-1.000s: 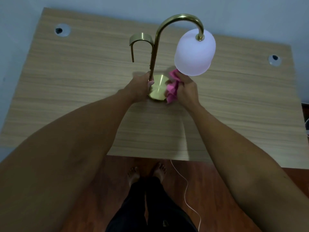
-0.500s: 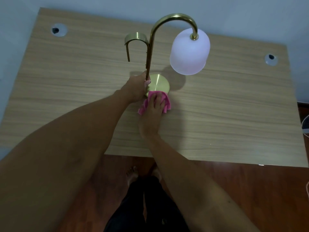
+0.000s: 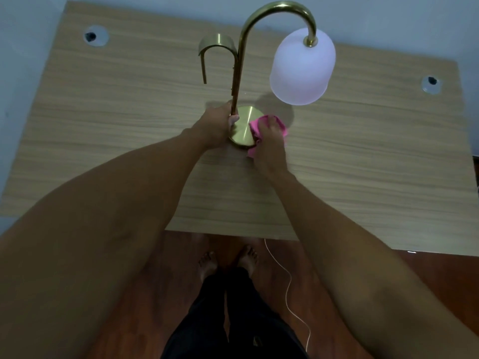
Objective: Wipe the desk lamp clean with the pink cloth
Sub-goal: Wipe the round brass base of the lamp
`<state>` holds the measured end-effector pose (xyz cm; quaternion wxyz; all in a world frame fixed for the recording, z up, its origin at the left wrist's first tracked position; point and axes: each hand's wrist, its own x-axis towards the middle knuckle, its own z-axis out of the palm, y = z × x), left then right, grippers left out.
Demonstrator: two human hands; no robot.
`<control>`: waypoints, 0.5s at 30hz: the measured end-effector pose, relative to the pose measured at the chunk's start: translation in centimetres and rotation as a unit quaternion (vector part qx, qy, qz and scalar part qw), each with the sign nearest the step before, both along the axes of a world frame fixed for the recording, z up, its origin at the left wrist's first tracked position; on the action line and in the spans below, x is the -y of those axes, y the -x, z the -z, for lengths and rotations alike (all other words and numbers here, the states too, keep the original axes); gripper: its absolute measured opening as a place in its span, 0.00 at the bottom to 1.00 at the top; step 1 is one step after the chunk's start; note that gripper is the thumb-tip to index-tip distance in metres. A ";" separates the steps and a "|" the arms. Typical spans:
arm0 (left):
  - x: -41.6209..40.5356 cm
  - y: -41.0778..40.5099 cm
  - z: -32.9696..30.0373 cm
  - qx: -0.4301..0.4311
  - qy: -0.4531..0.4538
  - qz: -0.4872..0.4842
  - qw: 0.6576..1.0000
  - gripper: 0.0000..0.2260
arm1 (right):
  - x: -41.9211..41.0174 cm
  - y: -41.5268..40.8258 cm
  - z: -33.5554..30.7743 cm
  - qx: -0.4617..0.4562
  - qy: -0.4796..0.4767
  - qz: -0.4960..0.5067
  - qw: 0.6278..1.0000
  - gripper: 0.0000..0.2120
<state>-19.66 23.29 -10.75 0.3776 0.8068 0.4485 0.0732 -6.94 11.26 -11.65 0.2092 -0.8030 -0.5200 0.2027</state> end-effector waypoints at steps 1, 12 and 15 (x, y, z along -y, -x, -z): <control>0.0 0.0 0.0 0.000 -0.003 0.000 1.000 0.10 | 0.3 0.6 0.4 0.037 0.031 -0.011 0.999 0.39; 0.5 0.1 -0.7 0.003 0.002 -0.007 1.000 0.05 | 3.2 10.3 2.1 0.152 0.098 0.003 0.984 0.24; 0.7 0.1 -0.8 -0.003 -0.002 -0.006 1.000 0.05 | 3.0 9.4 2.6 0.176 0.088 -0.013 0.980 0.25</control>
